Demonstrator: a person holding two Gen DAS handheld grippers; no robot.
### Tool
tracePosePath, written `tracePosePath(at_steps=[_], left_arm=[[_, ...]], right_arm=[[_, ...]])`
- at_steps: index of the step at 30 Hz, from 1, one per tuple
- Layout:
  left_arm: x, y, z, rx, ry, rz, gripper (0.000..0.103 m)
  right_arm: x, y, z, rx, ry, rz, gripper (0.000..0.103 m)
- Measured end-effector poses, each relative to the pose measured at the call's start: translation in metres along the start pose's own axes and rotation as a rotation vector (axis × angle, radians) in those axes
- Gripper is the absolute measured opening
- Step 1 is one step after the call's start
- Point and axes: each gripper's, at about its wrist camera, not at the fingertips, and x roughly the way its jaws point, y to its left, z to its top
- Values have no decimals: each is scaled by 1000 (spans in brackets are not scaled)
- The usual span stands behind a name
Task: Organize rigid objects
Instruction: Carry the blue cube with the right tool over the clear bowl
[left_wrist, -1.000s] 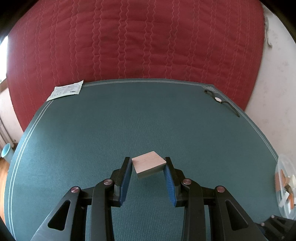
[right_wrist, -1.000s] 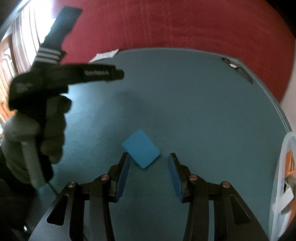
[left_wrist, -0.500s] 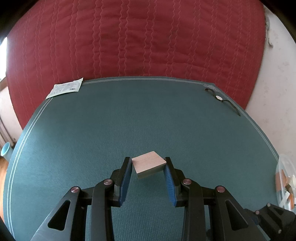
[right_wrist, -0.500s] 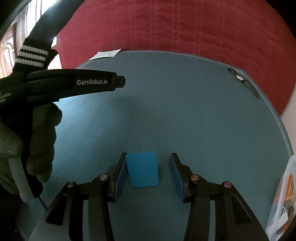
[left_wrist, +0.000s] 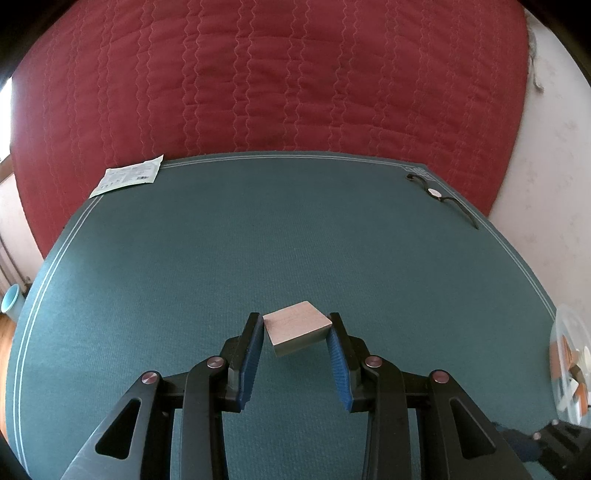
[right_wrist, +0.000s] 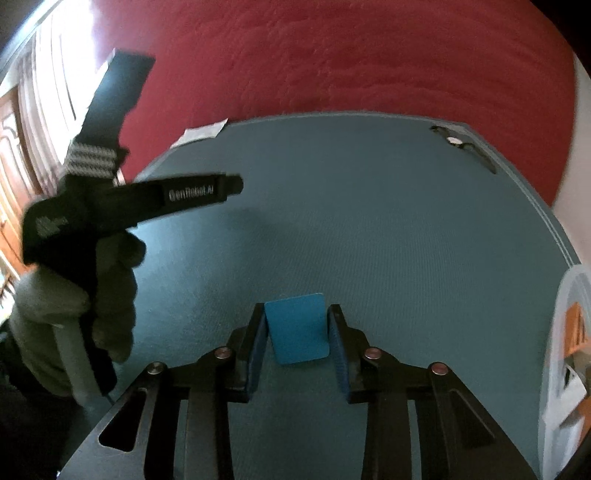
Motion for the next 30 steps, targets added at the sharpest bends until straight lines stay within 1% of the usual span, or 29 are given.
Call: tracePosePath(at_steps=[8,16,22,30], left_arm=[[-3,-6,0,16,-9,-5,37],[-6,-12,-2,36,-13,-11,37],[-7,-18,-6,56,-15,-14,37],[-9,-30,-11,93,-15,-22,37]], right_arm=[[-33,-14,1,44,-59,-24,33],[-68,-34,0,93,-120,-86,33],[-94,-59,-4,153,-167,-164,33],[-126,-107,-11,280,-227,-275,33]])
